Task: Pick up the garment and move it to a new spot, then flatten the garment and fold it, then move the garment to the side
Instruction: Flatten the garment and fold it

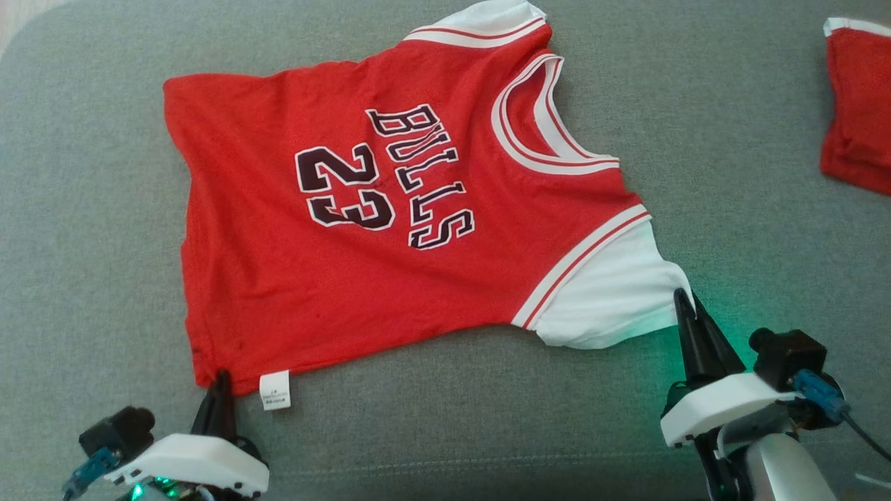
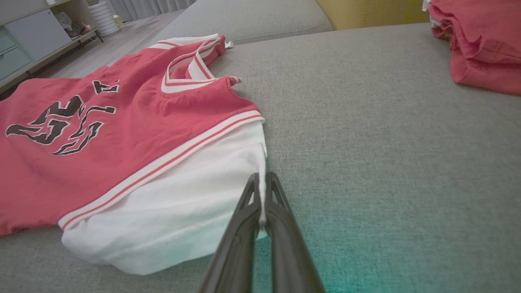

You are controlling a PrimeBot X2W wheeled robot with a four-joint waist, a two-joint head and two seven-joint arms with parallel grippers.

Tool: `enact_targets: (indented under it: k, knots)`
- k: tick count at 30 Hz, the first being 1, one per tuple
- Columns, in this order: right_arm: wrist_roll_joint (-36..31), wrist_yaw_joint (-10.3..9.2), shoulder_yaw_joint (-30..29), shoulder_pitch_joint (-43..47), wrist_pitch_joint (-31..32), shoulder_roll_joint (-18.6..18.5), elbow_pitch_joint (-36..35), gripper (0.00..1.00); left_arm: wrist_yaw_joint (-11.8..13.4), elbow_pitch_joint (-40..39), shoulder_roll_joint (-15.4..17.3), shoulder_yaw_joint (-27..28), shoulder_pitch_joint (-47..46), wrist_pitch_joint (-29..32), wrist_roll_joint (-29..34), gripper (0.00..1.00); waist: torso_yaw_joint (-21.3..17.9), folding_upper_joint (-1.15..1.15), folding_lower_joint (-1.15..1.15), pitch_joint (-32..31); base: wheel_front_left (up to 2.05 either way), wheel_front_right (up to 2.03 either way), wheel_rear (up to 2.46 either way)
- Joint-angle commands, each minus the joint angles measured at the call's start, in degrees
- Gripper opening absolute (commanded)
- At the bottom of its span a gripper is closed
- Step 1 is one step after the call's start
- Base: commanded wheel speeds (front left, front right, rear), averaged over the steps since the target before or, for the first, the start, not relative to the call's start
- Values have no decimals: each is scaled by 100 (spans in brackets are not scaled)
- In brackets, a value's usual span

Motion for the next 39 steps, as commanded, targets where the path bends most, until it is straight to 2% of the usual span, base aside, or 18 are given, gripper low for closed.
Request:
enact_targets:
  k: [1,11,23,31,39]
  knots:
    - [26,37,130,-198,-80,-22,-179,0,-13,-93,50,147,-160,-78,-30,0,10,0,0,29,0,0,0]
    - [202,37,173,-456,-421,-22,-394,0,-158,-590,73,184,-386,-588,26,0,7,0,0,12,0,0,0]
    - [767,37,324,-1260,-823,-22,-858,0,-216,-1589,254,123,-909,-709,241,0,-132,0,0,-704,0,0,0]
    - [1002,37,353,-1743,-879,-22,-1566,0,-170,-2715,565,69,-1200,-309,392,0,-248,0,0,-1350,0,0,0]
    - [906,37,114,-2091,-570,-22,-3018,0,-99,-4294,988,70,-1481,451,474,0,-344,0,0,-1565,0,0,0]
